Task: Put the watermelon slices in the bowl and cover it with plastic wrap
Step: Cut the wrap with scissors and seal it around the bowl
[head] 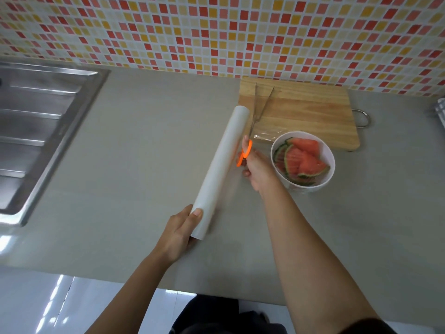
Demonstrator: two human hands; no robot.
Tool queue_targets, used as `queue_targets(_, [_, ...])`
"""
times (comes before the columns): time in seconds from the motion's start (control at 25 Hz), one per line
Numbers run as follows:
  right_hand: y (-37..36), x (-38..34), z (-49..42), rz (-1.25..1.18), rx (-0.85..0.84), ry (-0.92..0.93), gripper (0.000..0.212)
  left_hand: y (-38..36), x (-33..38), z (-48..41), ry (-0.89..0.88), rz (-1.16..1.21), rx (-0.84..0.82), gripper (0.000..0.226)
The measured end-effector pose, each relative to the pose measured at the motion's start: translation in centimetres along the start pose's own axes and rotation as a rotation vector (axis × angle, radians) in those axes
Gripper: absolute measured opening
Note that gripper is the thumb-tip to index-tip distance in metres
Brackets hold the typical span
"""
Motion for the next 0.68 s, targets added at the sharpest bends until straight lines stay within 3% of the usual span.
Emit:
queue_targets(0.2, [1.2,-0.5,-1.5,0.040,0.082,-0.024,0.057,1.0,0.1,0.1,0.021,-0.046,0.006,0.041])
queue_targets(0.36, [1.9,-0.1,-1.3,0.012,0.191,-0.050,0.043,2.0,0.3,1.1,0.025,-0.019,0.011,0.037])
queue_targets(0.48, [-3.3,-0.2,1.4,0.402,0.105,0.047,0.042,5.1,0.4,2.6,-0.012,0.037,0.240,0.034])
queue_targets(0.56, [-5.3,0.7,3.9,0.494,0.101,0.139,0.028,5.6,0.8,1.7,-0.027,0.008,0.304,0.033])
queue_targets(0.68, [-5.4,1.4,6.3,0.808,0.134,0.237,0.025,4.9,1.6,-0.2,-0.034,-0.092,0.311,0.038])
Point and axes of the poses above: each hand's wrist, its own z-axis away from the middle knuckle, its own y-axis out of the back of the hand, x = y × z, the point moved 5 cm from there along -z, towards the middle knuckle, and after that the axes turned 14 degrees about z, right-handed, at the moved point
